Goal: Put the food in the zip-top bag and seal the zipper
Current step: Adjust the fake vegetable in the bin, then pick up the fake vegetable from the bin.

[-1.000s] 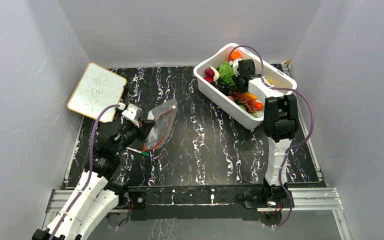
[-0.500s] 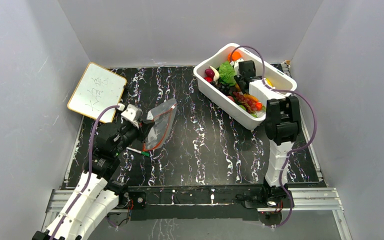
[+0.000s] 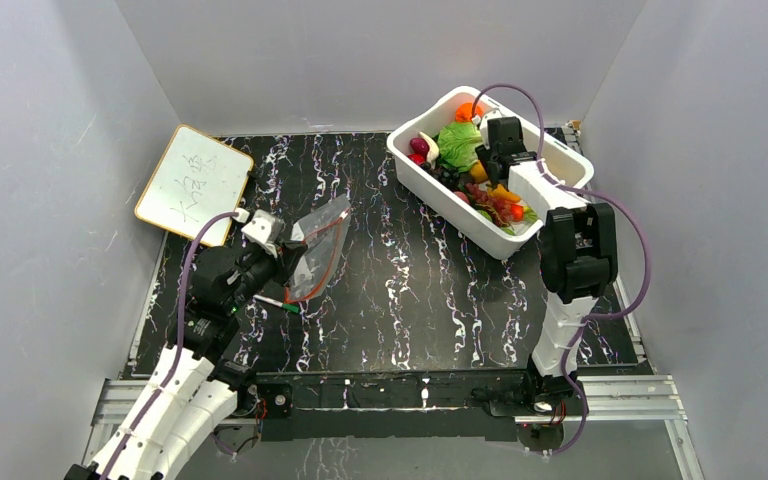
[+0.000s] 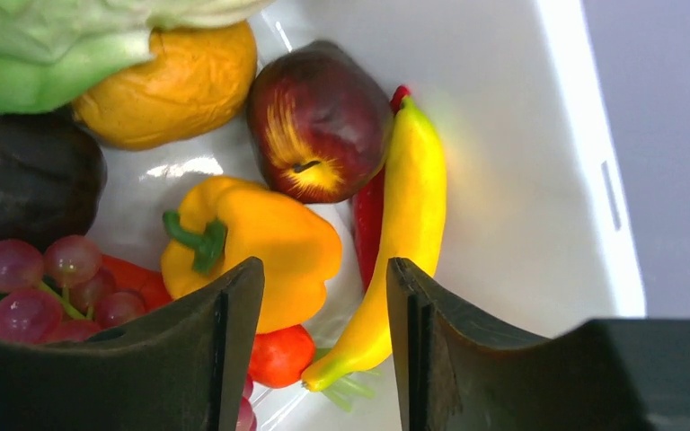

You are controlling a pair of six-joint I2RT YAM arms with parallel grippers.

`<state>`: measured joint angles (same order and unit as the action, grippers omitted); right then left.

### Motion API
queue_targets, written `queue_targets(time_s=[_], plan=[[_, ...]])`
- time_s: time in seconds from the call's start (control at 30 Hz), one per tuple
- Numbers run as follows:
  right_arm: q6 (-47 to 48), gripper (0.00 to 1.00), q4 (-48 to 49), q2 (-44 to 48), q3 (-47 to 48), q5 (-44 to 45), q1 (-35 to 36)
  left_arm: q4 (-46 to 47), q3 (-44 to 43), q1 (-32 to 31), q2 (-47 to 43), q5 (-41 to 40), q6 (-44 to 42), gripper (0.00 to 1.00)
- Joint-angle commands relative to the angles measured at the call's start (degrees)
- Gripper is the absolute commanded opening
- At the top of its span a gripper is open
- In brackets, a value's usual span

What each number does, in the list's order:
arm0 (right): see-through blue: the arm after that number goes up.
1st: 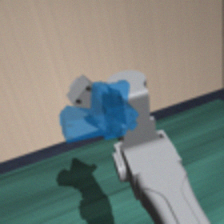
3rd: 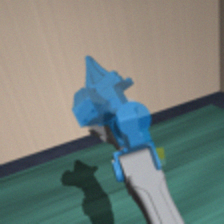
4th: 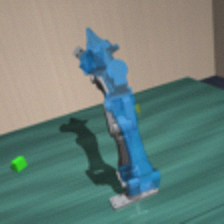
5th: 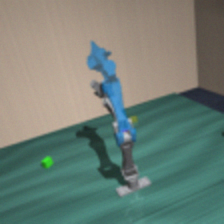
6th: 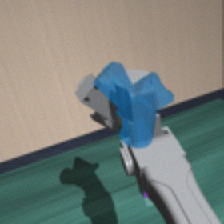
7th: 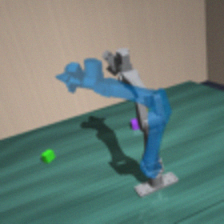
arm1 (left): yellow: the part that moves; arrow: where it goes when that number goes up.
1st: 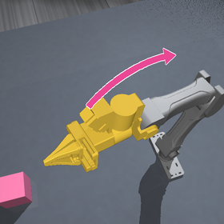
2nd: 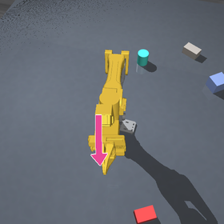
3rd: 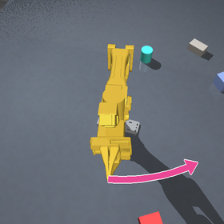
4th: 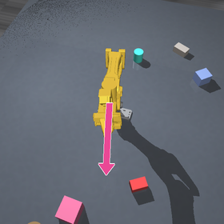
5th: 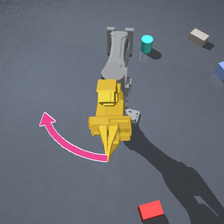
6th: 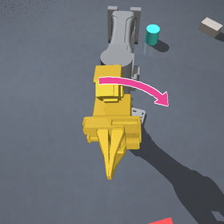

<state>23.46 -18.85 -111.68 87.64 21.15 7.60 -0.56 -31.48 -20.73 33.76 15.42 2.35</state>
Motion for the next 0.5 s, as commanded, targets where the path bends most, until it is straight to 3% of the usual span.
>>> queue_targets(time_s=[0.0,0.17,0.27,0.47], plan=[[-1.21,0.52,2.04,1.64,-1.21,-0.97,-0.30,0.88,-0.69,-0.18,-1.17,-0.74,-0.85,0.00],[-4.71,0.61,1.01,-0.98,0.88,-5.63,-0.39,0.67,-1.20,-0.20,0.22,-0.62,-1.12,0.00],[-6.46,0.75,0.21,-3.59,2.96,-2.80,-0.44,0.57,-1.06,-0.19,-0.04,-0.87,-1.15,0.00],[-9.01,0.80,-4.37,-7.92,6.57,-1.78,-0.72,0.57,-1.03,-0.19,-0.12,-1.27,-1.45,0.00]])
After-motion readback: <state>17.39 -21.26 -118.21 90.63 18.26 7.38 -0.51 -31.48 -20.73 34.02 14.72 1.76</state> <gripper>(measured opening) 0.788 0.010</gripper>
